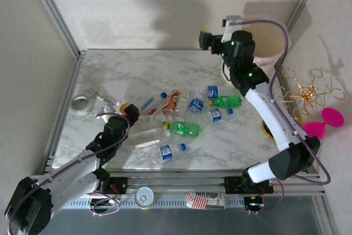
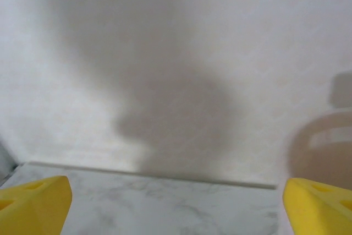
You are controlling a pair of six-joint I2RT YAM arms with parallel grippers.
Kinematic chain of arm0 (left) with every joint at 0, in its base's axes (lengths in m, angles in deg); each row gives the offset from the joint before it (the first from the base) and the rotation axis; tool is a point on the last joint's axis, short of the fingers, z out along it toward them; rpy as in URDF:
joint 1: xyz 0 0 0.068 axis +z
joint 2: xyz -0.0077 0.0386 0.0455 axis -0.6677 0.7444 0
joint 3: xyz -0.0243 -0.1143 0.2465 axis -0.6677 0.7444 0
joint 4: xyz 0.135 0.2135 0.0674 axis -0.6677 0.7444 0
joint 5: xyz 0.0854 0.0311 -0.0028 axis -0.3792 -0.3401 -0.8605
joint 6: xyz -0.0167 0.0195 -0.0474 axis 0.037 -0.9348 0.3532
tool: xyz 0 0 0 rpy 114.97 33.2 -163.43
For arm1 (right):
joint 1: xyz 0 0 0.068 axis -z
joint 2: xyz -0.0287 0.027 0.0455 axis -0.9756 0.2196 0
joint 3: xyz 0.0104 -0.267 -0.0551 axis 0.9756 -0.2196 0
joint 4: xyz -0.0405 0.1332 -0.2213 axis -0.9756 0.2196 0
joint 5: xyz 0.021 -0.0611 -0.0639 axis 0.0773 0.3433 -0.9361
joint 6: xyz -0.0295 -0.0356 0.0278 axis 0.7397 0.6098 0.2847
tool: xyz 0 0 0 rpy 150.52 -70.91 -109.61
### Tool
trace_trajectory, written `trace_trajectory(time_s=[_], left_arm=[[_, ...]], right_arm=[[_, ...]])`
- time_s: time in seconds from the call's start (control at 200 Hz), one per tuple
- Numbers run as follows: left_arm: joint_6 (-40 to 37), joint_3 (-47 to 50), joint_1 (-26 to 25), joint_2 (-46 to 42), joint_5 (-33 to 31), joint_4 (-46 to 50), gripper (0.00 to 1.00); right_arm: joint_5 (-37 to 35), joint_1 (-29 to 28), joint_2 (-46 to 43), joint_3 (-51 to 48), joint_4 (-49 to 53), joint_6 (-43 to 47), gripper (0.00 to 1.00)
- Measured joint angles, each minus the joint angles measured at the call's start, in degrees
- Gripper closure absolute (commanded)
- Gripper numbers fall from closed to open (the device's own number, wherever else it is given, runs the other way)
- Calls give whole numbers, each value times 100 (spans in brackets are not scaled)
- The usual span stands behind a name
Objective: Put the plastic bottles in the bin
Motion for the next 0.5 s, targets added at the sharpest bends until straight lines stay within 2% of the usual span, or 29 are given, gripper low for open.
trace_trajectory(time_s=[0.205,0.501], left_arm=[[46,-20,79,280,-149,170,0],[44,-33,306,911,-122,223,0]], right_arm=[[599,-605,-155,-916,-223,-199,1],[1069,-855,7,-1692,-420,-660,1]])
